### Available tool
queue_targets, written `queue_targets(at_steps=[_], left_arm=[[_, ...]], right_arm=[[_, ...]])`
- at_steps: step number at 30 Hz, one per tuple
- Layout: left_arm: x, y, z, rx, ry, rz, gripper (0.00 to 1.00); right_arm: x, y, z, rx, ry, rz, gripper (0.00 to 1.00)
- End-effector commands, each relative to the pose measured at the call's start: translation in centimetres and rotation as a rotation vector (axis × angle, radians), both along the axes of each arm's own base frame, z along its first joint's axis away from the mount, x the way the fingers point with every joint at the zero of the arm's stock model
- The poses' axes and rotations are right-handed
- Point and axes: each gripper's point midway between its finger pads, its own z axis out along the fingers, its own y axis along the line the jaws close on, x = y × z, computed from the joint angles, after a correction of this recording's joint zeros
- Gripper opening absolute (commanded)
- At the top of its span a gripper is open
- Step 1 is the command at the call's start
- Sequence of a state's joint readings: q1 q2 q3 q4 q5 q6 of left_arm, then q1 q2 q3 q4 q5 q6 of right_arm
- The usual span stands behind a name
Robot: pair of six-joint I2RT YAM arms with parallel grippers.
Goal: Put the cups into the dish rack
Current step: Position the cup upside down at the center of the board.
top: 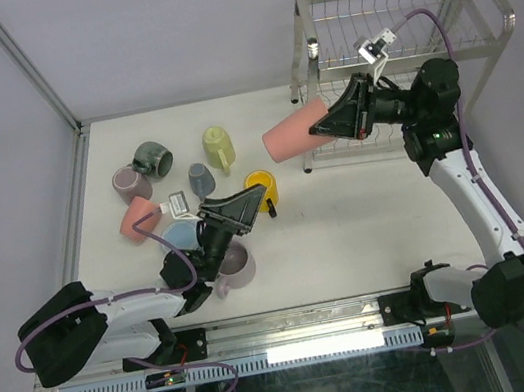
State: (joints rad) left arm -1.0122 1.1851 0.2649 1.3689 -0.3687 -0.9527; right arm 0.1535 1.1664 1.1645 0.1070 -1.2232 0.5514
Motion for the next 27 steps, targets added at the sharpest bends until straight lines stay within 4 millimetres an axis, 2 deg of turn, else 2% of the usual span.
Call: queue_targets(at_steps=[1,5,11,14,19,27], left_arm=[[0.3,1.3,7.5,-0.292,-0.089,0.005,0.99],[0.6,0.6,9.4,-0.347,-0.134,-0.002,0.99],[1.2,-0.1,11.8,-0.39,-0.188,0.02,0.99],[2.3,-1.0,11.6,-0.397,-0.175,0.04,0.99],[2.3,-1.6,13.3,-0.433,-0.214,0.027,0.99],[2.9,-1.3,14.2,-0.46,-0.222,0.064,0.9]], right_arm=[[-1.1,0.2,4.7,0.196,0.103,0.049,0.0],[-1.3,0.1,5.6,0.235,0.123,0.034,0.0],[-1.5,0.1,5.5,0.272,0.179,0.034,0.0],[-1.5,0.1,5.1,0.278,0.197,0.036,0.0],[-1.8,0.1,4.3,0.287,0.237,0.044,0.0],[-2.2,0.1,3.8,0.298,0.263,0.049,0.0]])
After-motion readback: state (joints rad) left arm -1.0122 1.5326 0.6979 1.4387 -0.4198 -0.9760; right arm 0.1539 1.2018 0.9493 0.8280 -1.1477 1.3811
